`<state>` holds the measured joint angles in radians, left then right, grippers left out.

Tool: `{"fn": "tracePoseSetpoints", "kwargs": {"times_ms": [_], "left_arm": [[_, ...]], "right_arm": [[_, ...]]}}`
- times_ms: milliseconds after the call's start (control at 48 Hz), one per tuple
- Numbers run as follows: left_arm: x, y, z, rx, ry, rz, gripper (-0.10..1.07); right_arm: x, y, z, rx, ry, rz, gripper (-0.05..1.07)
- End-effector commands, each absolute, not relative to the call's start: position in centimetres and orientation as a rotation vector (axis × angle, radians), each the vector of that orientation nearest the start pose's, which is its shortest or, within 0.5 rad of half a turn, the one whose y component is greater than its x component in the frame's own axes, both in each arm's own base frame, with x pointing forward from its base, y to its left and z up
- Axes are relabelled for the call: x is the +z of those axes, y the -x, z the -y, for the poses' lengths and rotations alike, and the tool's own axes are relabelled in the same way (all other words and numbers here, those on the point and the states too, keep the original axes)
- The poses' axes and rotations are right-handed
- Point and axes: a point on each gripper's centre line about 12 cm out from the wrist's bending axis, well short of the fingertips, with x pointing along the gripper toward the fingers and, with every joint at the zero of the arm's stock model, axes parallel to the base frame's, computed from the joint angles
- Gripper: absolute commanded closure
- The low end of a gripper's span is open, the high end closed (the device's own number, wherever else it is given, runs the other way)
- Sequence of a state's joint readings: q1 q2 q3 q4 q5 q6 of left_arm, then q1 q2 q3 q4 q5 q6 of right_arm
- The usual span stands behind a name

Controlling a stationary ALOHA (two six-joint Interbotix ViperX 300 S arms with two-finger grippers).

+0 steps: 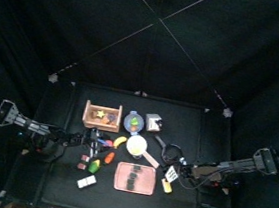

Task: Drop cleaver

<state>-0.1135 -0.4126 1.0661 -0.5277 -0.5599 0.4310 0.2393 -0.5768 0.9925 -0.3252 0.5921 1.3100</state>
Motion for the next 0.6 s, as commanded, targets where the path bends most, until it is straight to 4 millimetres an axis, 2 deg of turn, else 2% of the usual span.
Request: {"fn": "tracePoseSetpoints", "kwargs": {"times_ms": [0, 292, 583], "left_arm": [[22.9, -28.9, 0.4, 0.145, -0.009, -0.139, 0.17], [22.4, -28.6, 0.3, 0.148, -0.010, -0.152, 0.17], [22.2, -28.5, 0.4, 0.147, -0.011, -0.160, 0.17]], "right_arm": [[18.9, -22.0, -3.0, -0.450, -0.789, -0.881, 0.52], [17.0, -21.5, -1.4, -0.491, -0.806, -0.863, 0.52], [16.2, -22.2, -1.3, -0.464, -0.817, -0.844, 0.52]]}}
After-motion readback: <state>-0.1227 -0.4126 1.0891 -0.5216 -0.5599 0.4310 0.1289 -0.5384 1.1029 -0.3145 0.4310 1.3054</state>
